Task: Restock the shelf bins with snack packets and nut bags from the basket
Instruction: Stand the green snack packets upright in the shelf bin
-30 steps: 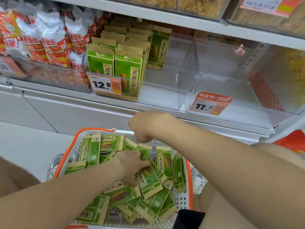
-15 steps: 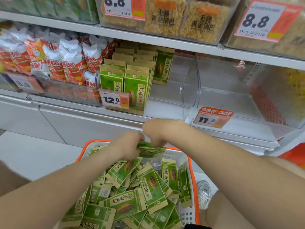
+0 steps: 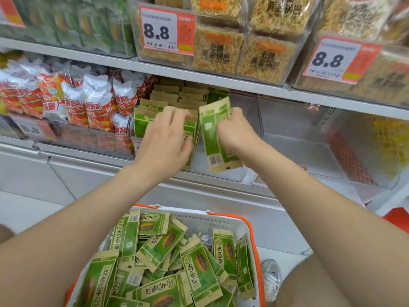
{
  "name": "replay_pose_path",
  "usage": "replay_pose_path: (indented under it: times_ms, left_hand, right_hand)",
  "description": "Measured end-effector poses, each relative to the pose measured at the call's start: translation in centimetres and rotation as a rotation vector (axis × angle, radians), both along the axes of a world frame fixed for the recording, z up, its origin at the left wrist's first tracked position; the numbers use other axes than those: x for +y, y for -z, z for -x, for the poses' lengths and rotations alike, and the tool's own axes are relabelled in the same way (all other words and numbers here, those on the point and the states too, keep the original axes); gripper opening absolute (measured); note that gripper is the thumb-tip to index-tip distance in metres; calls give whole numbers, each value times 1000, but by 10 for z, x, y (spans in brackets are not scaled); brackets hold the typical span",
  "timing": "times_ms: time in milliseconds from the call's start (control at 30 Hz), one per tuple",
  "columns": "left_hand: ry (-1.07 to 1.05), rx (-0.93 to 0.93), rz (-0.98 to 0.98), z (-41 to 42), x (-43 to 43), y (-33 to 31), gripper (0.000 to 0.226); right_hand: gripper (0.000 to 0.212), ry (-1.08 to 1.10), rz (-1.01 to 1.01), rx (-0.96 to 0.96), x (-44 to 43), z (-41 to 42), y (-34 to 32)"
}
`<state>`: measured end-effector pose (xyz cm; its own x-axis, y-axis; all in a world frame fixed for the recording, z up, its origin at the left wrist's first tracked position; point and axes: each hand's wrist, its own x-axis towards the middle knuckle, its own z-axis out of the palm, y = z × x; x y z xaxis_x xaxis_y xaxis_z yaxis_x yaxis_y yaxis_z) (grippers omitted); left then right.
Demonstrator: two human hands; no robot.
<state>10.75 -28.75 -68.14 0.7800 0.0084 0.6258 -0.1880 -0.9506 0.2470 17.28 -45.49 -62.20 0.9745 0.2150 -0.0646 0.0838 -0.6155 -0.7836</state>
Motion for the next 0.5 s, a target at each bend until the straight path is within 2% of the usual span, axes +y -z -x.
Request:
replay_pose_path:
  times_ms: [67,167,267,400,500]
  left_hand:
    - [-21,39,-138,-6,-2,-1,45]
    - [-37,120,-264,-18,-2,-2,52]
    - [-36,158,-301,-29,3,-6,57]
    - [-73,202,-386,-44,7,-7,63]
    - [-121,227,-431,-55,8,-7,69]
  right_hand:
    - [51,149,-78,-50,2,-9,3]
    - [59,245,-200,-87,9,-28,9]
    - [59,300,-344,16,22,-45,15]
    - [80,353,-515,161,35,-93,44]
    - [58,348,-492,155,45,-102,49]
